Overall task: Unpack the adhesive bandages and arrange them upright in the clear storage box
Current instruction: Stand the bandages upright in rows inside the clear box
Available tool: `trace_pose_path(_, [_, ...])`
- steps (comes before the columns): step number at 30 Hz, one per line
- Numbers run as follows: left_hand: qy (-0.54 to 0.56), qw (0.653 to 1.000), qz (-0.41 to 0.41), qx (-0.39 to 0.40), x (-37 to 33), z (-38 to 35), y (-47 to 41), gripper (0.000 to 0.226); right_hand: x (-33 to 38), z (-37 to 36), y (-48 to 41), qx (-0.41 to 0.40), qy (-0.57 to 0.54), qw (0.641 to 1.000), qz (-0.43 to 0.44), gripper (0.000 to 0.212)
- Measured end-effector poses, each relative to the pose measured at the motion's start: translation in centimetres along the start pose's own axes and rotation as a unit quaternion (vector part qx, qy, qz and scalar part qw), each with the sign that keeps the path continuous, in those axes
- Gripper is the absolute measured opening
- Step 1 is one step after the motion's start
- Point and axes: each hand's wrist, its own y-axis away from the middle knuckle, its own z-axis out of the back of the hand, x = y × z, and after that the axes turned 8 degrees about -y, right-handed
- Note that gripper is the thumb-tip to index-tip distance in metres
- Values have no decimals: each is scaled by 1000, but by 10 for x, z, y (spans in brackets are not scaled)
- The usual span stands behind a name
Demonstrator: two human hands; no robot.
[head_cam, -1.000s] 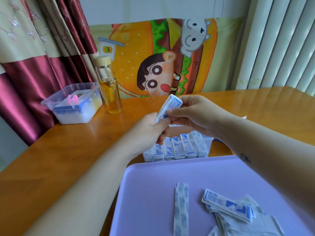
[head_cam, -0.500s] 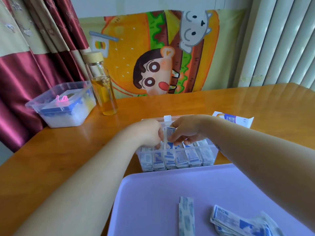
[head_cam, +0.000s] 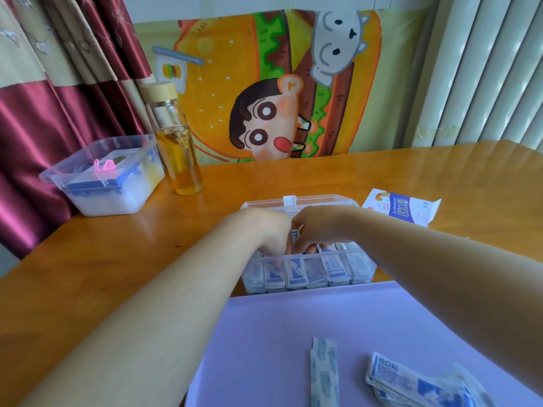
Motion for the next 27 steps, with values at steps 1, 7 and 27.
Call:
trace_pose_path(1, [-4, 1000, -4, -2, 0, 0, 0, 41, 1, -2, -1, -16, 42, 999, 11, 24])
trace_pose_path(7, [17, 999, -35, -11, 3, 0, -3, 30, 5, 0, 3, -114, 220, 967, 64, 37])
trace_pose_path(27, [17, 999, -34, -6, -3, -7, -18, 32, -7, -2, -8, -24, 333, 940, 71, 48])
